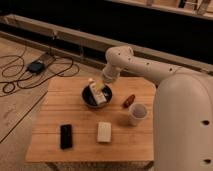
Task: Pick up the ceramic cup
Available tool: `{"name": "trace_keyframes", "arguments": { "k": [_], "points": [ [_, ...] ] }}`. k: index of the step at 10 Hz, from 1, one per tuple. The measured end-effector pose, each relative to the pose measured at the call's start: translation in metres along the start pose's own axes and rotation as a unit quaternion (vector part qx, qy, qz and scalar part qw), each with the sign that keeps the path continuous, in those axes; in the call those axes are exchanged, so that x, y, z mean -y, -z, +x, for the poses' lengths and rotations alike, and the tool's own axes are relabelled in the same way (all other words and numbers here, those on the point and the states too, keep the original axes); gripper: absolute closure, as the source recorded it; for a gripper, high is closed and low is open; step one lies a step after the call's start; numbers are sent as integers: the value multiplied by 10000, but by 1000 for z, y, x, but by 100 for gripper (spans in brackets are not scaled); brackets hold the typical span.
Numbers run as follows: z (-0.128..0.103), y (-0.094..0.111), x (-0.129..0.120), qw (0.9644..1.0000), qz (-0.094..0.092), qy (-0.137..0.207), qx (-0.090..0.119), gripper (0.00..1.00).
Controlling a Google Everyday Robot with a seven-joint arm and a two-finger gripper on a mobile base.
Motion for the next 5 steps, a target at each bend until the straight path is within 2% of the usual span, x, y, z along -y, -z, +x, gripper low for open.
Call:
{"name": "trace_keyframes", "arguments": {
  "k": [5],
  "points": [
    [0,0,0,10000,0,0,0,20]
  ]
}}
